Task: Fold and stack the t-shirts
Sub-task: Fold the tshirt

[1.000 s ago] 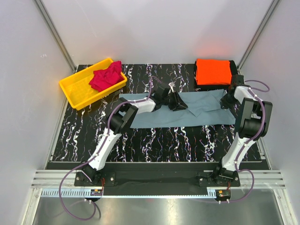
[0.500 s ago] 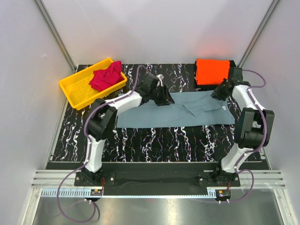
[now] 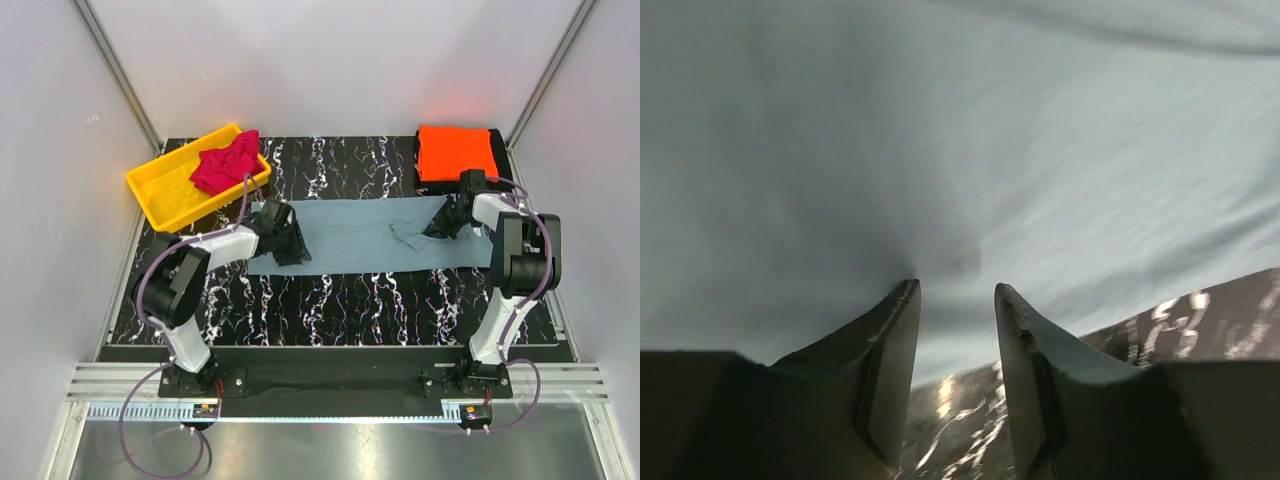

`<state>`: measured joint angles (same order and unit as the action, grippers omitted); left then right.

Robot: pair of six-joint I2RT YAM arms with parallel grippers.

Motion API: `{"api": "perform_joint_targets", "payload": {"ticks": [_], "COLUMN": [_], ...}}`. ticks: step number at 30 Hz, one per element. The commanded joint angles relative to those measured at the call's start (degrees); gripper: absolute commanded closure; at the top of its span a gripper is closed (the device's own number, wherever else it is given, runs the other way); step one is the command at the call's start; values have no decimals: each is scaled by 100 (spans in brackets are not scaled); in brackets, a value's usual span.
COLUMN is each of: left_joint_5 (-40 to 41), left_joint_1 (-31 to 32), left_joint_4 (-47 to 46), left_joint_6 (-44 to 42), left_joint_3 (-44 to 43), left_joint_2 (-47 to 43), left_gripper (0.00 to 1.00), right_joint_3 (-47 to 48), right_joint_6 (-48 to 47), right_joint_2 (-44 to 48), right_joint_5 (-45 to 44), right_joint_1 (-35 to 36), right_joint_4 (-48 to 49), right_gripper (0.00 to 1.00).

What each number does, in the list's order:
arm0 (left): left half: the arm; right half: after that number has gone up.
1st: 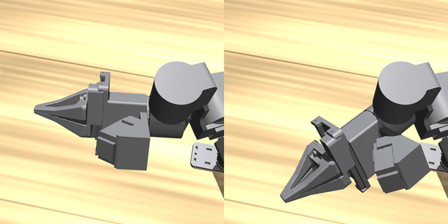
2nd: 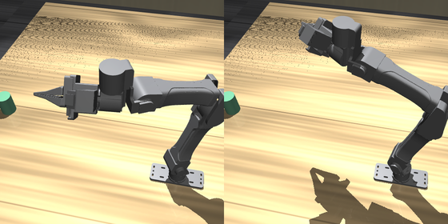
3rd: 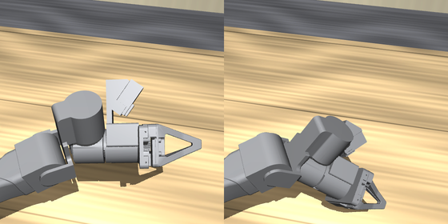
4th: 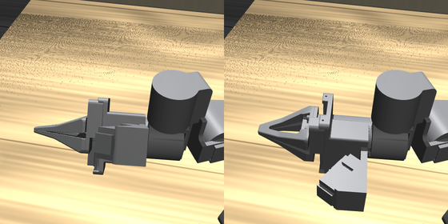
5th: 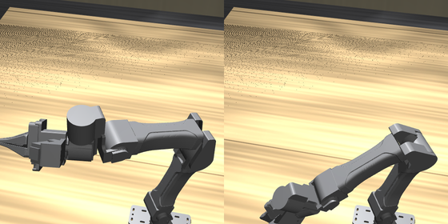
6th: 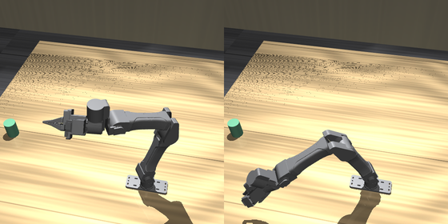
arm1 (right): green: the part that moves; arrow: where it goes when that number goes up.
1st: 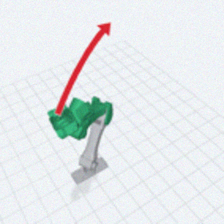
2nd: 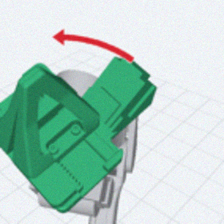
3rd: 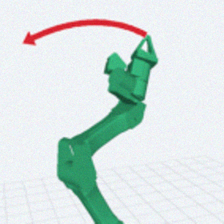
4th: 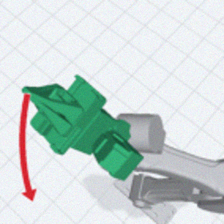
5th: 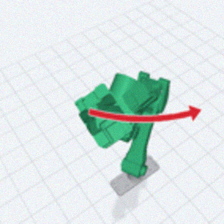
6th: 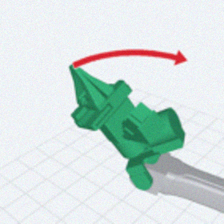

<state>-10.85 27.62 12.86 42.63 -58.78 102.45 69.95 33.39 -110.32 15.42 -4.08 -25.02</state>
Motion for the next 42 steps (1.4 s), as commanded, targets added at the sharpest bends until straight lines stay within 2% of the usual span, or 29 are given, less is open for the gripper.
{"api": "perform_joint_targets", "payload": {"ticks": [1, 2, 6, 8, 14, 18, 20, 21, 22, 24, 25, 27, 29, 31, 35, 42], "left_joint_5": [775, 1056, 1331, 1471, 1928, 1781, 1683, 1657, 1509, 1201, 799, 567, 207, 372, 1031, 1279], "left_joint_1": [51, 51, 51, 42, 51, 130, 130, 130, 121, 112, 112, 95, 77, 33, -98, -450], "left_joint_4": [269, 348, 638, 665, 1033, 1087, 824, 753, 622, 621, 673, 813, 1051, 1323, 1394, 1447], "left_joint_6": [175, 271, 693, 983, 1704, 1652, 1135, 994, 610, 108, -417, -650, -765, -660, -256, 702], "left_joint_3": [586, 814, 1482, 1982, 3046, 2996, 2559, 2365, 2145, 1259, 925, 54, -613, -844, -399, 569], "left_joint_2": [-628, -830, -1323, -1824, -3370, -4408, -4620, -4577, -4307, -3797, -3168, -2479, -1556, -976, -718, -525], "left_gripper": [58, 58, 58, 58, 58, 57, 57, 60, 70, 82, 91, 100, 100, 100, 100, 100], "right_joint_3": [27, 53, -60, -131, -289, -359, -429, -439, -447, -456, -465, -474, -483, -474, -430, -465], "right_joint_6": [-253, -315, -307, -210, 185, 151, 159, 159, 151, 116, 107, 107, 98, 89, 45, 151], "right_joint_2": [204, 256, 659, 897, 1522, 1592, 1680, 1785, 1847, 1970, 1997, 2041, 2041, 2032, 2032, 2059], "right_joint_5": [-267, -276, -180, -215, -443, -329, -259, -268, -276, -285, -268, -250, -197, -154, -83, -302], "right_joint_1": [-6, -14, 3, 3, 3, 3, 3, 3, 3, 3, 3, 3, 3, 3, 3, 3], "right_joint_4": [41, -38, -135, -231, -487, -495, -487, -478, -487, -487, -495, -487, -487, -495, -495, -557], "right_gripper": [80, 79, 73, 68, 63, 63, 62, 62, 62, 62, 61, 62, 61, 61, 61, 61]}}
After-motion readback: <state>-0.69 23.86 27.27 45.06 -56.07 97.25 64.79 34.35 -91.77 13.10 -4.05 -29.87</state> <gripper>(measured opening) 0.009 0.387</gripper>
